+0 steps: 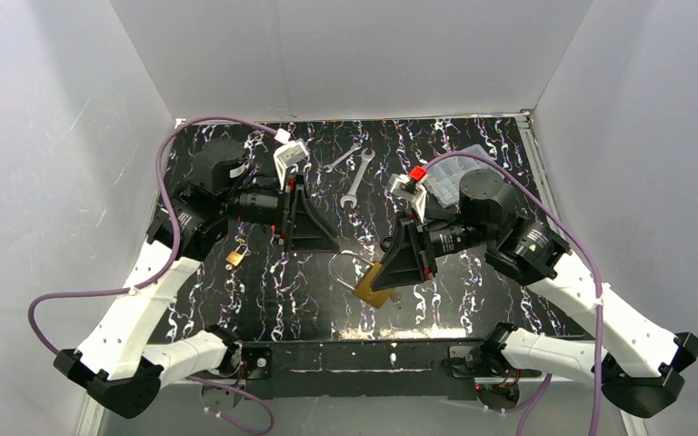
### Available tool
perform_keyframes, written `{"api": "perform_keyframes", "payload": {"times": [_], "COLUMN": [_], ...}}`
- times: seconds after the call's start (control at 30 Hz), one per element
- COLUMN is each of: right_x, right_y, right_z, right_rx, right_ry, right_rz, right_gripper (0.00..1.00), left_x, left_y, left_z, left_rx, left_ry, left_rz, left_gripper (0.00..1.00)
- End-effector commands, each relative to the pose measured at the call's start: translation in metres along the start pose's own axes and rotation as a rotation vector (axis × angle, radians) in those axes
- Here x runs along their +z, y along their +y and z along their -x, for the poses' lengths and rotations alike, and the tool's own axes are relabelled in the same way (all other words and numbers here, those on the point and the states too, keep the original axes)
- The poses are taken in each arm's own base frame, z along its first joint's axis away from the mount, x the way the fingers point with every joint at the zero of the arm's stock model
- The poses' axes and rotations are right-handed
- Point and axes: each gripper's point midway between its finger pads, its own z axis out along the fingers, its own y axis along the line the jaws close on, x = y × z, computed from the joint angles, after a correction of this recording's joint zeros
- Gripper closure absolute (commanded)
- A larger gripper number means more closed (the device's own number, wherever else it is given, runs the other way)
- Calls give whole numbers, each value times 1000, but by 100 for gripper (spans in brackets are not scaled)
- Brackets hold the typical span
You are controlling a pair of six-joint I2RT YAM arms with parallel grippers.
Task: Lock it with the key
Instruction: Lock the lock.
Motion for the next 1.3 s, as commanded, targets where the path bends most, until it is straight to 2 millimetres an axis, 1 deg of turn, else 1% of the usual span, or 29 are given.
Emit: {"api": "perform_keyframes", "payload": {"times": [0.0,0.07,0.23,0.4,0.5,0.57,0.7,0.8,1.0,1.13,1.27], "right_x": [-14,-15,-18,-17,-17,-18,-16,-15,-15,-16,-14], "right_y": [30,33,35,35,40,42,39,35,23,16,9], "right_z": [22,23,22,27,32,37,42,42,37,35,33], "right_rx": [-127,-132,-145,-157,-175,-186,-179,-173,-156,-155,-149], "right_ry": [-83,-85,-91,-100,-111,-124,-123,-114,-101,-109,-104], "right_rz": [32,34,31,26,41,39,30,20,-15,-42,-58], "right_gripper": [99,99,99,99,99,99,99,99,99,99,99], "left_x": [0,1,1,0,0,3,12,16,17,20,23], "left_y": [-8,-14,-30,-39,-40,-38,-38,-36,-34,-27,-23], "left_z": [10,15,20,10,3,-2,-12,-14,-7,-5,-7], "left_rx": [13,27,25,20,8,-1,3,1,8,-11,-25], "left_ry": [-7,-17,-19,34,60,79,115,127,106,112,121], "left_rz": [-18,-45,-147,-219,-234,-231,-219,-202,-155,-115,-94], "left_gripper": [38,38,39,42,46,46,48,53,64,74,88]}}
